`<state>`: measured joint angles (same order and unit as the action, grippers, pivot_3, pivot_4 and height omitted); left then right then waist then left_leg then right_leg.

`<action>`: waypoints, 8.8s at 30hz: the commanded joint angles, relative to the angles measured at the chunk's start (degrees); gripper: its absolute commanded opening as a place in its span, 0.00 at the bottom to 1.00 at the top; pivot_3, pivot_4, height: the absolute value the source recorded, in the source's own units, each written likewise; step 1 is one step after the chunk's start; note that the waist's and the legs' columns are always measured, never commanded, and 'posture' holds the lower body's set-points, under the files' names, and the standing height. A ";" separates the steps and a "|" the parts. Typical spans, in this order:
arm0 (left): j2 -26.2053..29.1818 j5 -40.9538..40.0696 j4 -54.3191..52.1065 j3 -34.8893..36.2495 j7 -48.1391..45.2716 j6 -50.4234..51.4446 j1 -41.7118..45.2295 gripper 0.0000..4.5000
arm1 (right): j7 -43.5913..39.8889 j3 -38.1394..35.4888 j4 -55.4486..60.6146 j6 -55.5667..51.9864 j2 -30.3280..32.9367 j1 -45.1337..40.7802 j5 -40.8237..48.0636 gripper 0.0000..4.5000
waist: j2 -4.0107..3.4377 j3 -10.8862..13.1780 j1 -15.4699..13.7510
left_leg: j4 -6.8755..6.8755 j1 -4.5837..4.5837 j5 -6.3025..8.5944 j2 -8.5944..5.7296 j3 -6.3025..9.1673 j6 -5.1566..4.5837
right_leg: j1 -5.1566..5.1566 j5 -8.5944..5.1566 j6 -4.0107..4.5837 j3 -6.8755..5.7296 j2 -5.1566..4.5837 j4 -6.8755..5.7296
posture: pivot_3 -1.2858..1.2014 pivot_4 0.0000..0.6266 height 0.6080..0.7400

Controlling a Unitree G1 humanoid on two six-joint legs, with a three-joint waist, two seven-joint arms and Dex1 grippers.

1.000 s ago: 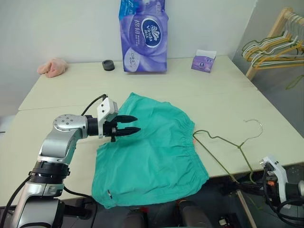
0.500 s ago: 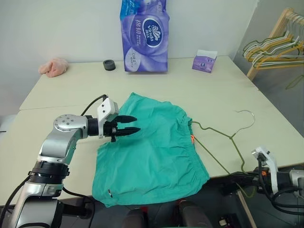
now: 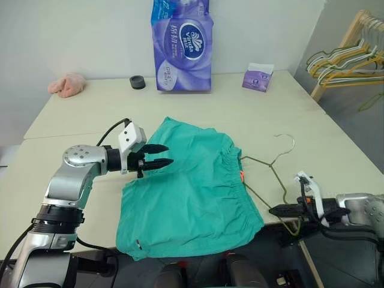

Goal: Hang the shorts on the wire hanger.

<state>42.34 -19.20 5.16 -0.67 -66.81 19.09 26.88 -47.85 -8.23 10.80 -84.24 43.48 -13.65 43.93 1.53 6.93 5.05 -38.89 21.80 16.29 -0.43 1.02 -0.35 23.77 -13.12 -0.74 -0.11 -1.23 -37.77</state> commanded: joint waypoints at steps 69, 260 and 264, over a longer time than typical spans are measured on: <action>-1.82 9.79 14.32 -9.80 -21.06 -14.97 19.15 0.02 | -9.43 24.53 18.73 43.42 4.05 -17.44 -23.51 0.00 | 0.09 -0.13 1.54 | -0.02 0.22 0.01 0.02 0.00 0.02 | 0.34 0.01 0.05 -0.02 -0.03 -0.21 | 0.43 0.11 1.00; -2.21 17.12 36.10 -6.22 -5.80 -28.48 19.46 0.00 | -21.78 24.07 7.14 38.48 9.57 -18.79 -25.38 0.00 | 0.01 -0.09 3.21 | -0.03 0.22 0.12 0.04 -0.06 -0.03 | 0.39 -0.04 0.02 0.06 -0.26 -0.21 | 0.42 0.16 1.00; -1.32 17.71 37.16 -6.11 -4.49 -29.14 19.13 0.00 | -21.69 22.74 7.40 38.31 11.48 -16.28 -24.81 0.00 | 0.00 -0.08 3.25 | -0.03 0.22 0.12 0.04 -0.06 -0.03 | 0.38 -0.04 0.02 0.06 -0.26 -0.21 | 0.42 0.16 1.00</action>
<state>39.42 -1.80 42.45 -8.55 -72.54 -9.29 44.62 -68.75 16.67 16.74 -45.83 53.88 -30.00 18.30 1.53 6.85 8.30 -38.92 22.01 16.41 -0.39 0.96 -0.38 24.16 -13.16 -0.72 -0.04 -1.49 -37.98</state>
